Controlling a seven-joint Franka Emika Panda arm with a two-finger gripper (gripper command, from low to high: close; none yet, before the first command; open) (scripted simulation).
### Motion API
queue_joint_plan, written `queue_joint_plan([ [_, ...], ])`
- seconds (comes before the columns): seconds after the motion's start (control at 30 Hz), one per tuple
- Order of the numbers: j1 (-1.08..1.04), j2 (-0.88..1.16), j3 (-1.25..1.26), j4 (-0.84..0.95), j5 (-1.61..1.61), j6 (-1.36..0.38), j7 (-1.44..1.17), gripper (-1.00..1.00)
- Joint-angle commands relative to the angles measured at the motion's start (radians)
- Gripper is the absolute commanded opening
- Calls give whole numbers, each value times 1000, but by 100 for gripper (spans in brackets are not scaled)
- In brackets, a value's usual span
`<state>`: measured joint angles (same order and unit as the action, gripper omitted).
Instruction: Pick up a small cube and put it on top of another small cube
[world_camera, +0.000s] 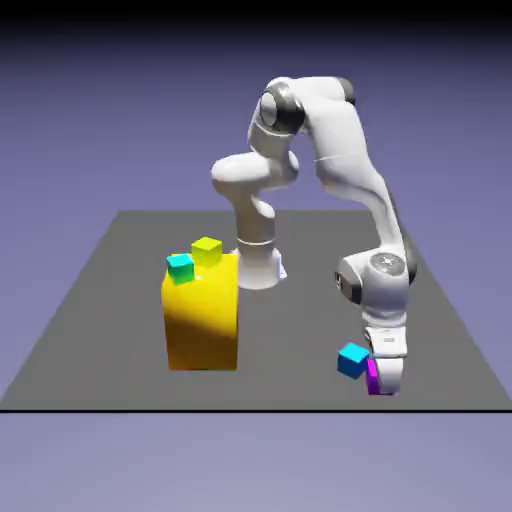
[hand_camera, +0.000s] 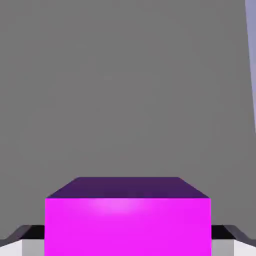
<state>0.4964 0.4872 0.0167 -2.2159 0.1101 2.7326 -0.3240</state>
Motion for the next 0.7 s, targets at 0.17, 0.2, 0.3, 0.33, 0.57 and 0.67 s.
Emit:
queue_joint_plan([
  [0.17, -19, -175, -37, -46, -27, -131, -74, -100],
  [0.2, -31, -212, -50, -57, -38, -158, -114, -100],
  [0.3, -68, -320, -91, -89, -71, -239, -234, -100],
  [0.33, -80, -356, -104, -99, -82, -266, -274, -100],
  [0.57, -165, -610, -198, -174, -160, -454, -553, -100],
  [0.67, -201, -719, -239, -205, -194, -535, -672, -100],
])
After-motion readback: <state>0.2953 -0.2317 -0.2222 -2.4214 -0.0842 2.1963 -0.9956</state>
